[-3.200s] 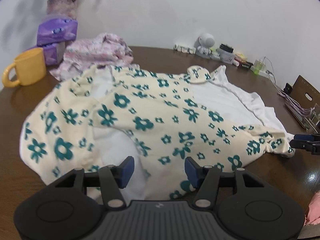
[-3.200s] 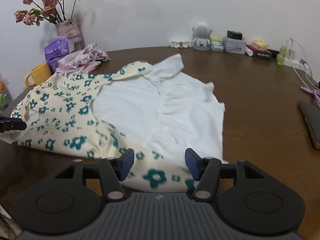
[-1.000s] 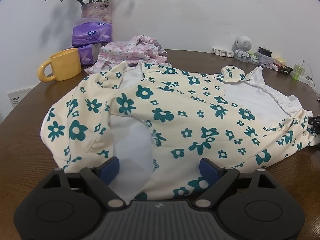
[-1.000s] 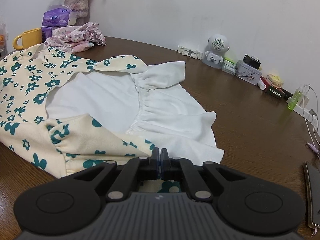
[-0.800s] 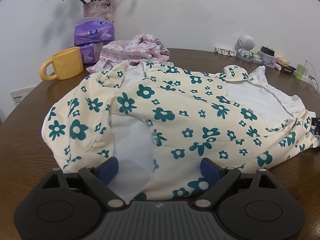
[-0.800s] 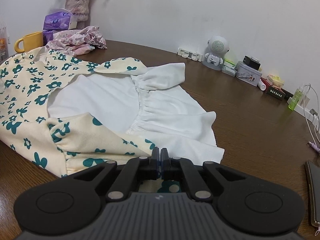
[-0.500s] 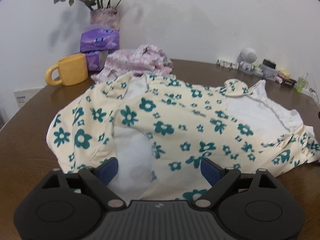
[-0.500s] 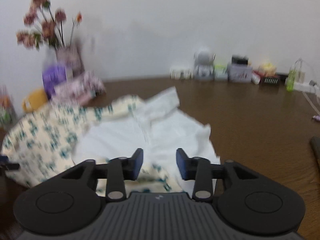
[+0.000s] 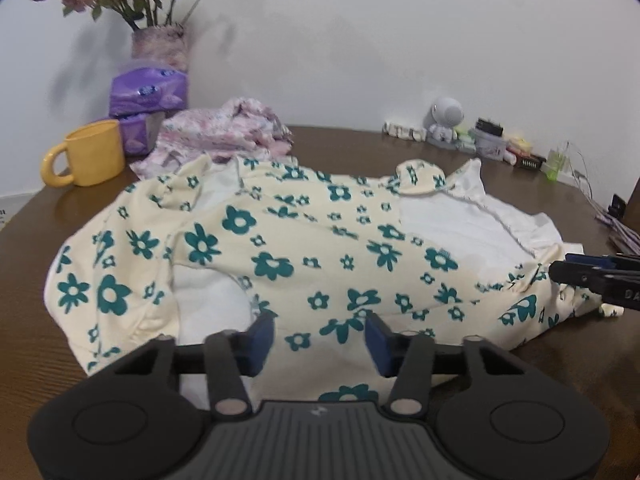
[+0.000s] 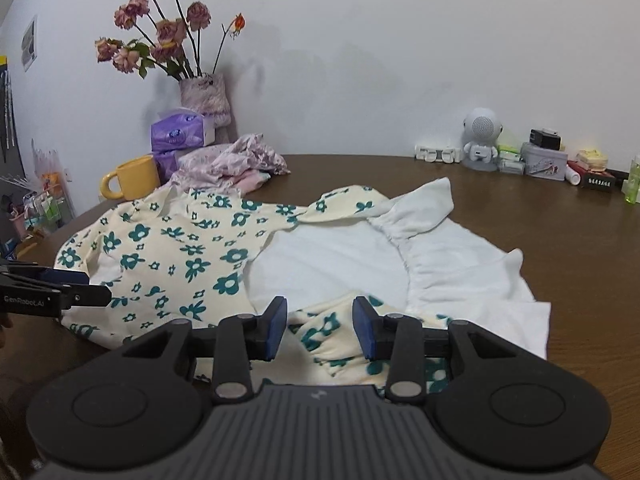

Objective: Fold clothes
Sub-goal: 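Release the hem and press both grippers on the shirt to flatten it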

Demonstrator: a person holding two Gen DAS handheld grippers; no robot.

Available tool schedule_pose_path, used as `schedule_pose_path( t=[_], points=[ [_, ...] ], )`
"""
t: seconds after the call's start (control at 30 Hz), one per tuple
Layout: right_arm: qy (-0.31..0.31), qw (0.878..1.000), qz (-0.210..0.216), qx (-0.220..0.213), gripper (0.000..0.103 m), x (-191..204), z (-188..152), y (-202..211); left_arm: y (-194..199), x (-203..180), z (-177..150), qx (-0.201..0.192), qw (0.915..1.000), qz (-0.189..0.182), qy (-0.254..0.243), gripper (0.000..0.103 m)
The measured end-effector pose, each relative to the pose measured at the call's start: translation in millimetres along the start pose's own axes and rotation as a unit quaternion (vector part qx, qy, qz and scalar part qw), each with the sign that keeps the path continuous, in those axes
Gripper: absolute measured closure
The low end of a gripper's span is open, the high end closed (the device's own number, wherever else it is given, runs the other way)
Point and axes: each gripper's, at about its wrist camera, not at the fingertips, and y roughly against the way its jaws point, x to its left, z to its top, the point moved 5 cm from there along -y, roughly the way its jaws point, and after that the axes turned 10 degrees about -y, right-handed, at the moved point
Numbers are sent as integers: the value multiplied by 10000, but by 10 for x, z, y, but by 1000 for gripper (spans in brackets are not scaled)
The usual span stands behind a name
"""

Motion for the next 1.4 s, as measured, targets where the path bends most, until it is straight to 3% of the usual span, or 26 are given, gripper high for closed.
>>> schedule_pose_path(
  t=[0.3,0.73,0.8,0.87,0.93,1.03,1.07,1.1,1.13,1.17,1.4],
  points=[
    [-142,9976,-469,492,79,-114,-256,-148,-85,89,-56,117,9997,-43,187,63],
    [-195,9957,-732,531,79,-107,-295,41,-71,172,-68,13,9989,-267,390,60],
    [-353,9970,-628,297,79,-81,-175,71,-75,163,-66,-5,9988,-316,378,55],
    [-448,9975,-551,18,73,-41,-56,90,-77,161,-65,-19,9987,-347,377,52],
    [-438,9969,-631,-146,60,-8,35,58,-79,165,-66,-32,9986,-373,387,52],
    [-355,9959,-827,36,58,-16,50,-92,-69,158,-75,-53,9983,-408,403,52],
    [-361,9956,-850,130,59,-30,35,-141,-68,163,-77,-61,9982,-423,413,52],
    [-368,9953,-872,225,71,-44,21,-189,-68,170,-79,-70,9981,-440,432,52],
    [-382,9949,-882,317,90,-58,4,-229,-67,176,-82,-78,9979,-457,452,52],
    [-423,9946,-855,402,96,-71,-19,-239,-67,183,-85,-87,9977,-474,472,52],
    [-327,9923,-1046,575,98,-99,-199,-189,-60,223,-90,-153,9964,-536,633,52]
  ],
)
